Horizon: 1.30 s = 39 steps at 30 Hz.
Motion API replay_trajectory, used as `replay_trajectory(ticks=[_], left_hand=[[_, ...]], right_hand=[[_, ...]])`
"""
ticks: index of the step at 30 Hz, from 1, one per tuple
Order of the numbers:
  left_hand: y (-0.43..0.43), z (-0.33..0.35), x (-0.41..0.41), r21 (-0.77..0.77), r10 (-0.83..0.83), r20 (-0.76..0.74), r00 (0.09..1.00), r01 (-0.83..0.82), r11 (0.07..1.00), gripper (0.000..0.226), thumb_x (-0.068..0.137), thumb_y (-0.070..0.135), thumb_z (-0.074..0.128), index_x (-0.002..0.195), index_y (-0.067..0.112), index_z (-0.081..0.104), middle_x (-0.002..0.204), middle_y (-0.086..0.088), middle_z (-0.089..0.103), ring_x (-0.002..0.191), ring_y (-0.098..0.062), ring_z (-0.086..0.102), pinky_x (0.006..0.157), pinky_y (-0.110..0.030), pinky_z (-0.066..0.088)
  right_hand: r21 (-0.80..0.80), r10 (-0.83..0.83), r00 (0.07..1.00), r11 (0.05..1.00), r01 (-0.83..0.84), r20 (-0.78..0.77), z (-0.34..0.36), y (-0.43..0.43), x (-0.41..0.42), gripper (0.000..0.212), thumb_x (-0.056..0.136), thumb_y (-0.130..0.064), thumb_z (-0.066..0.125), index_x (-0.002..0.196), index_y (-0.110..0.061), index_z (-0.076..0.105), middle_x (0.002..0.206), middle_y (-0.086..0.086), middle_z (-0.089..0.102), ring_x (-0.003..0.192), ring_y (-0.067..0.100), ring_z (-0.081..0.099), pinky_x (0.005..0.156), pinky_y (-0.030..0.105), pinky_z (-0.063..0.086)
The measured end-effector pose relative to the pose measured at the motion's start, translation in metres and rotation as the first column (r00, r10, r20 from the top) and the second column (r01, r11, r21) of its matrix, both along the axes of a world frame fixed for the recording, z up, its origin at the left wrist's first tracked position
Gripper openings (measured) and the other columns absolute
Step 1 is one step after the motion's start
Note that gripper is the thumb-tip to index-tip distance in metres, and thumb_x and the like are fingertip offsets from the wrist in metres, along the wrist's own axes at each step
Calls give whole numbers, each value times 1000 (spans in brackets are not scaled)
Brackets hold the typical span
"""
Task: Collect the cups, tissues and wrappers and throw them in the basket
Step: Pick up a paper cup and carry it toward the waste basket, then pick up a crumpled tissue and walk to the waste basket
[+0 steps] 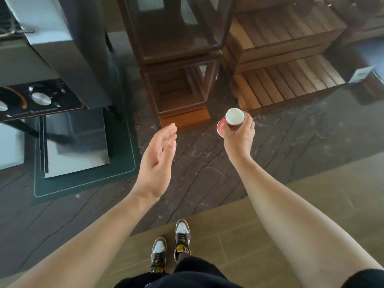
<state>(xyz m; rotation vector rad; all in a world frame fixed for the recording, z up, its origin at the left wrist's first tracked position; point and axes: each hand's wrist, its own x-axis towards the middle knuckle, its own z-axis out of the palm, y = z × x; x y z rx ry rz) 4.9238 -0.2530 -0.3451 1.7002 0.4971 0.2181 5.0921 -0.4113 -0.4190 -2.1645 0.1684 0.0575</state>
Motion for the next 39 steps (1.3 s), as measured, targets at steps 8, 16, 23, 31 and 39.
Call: replay_trajectory(ticks=[8,16,23,31,39], left_hand=[[1,-1,15,50,28,-25,999,-26,998,51,101,55,42,148,37,47,155,14,52,141,2,50,119,-32,44],[3,2,27,32,49,21,999,-50,998,48,103,48,43,148,34,48,155,13,51,140,2,50,119,-35,45],[-6,11,23,66,50,43,998,-53,996,57,100,53,45,155,45,30,169,18,29,154,-1,31,125,-26,28],[-16,28,6,117,-84,99,991,73,990,56,104,58,39,158,47,25,171,18,24,156,-1,28,129,-36,28],[-31,39,-37,126,-366,176,914,348,929,55,109,52,35,161,38,26,170,19,26,154,3,29,126,-24,31]], right_hand=[[-16,38,998,999,-39,-42,-2,12,44,78,95,-22,75,159,-21,29,156,1,42,145,24,40,119,42,39],[39,34,996,999,-31,-82,11,6,46,85,95,-27,76,162,-26,23,162,2,34,148,26,39,119,47,39],[258,46,991,963,-77,123,57,-17,-7,57,96,-44,71,148,-35,50,155,-10,44,137,8,48,118,40,43],[489,57,971,856,-168,234,111,-27,-85,37,107,-23,54,143,-13,55,146,2,55,124,-15,55,96,7,45],[506,-142,943,862,-32,302,129,-53,-186,52,102,-32,49,148,-7,51,154,7,54,129,-11,52,101,9,43]])
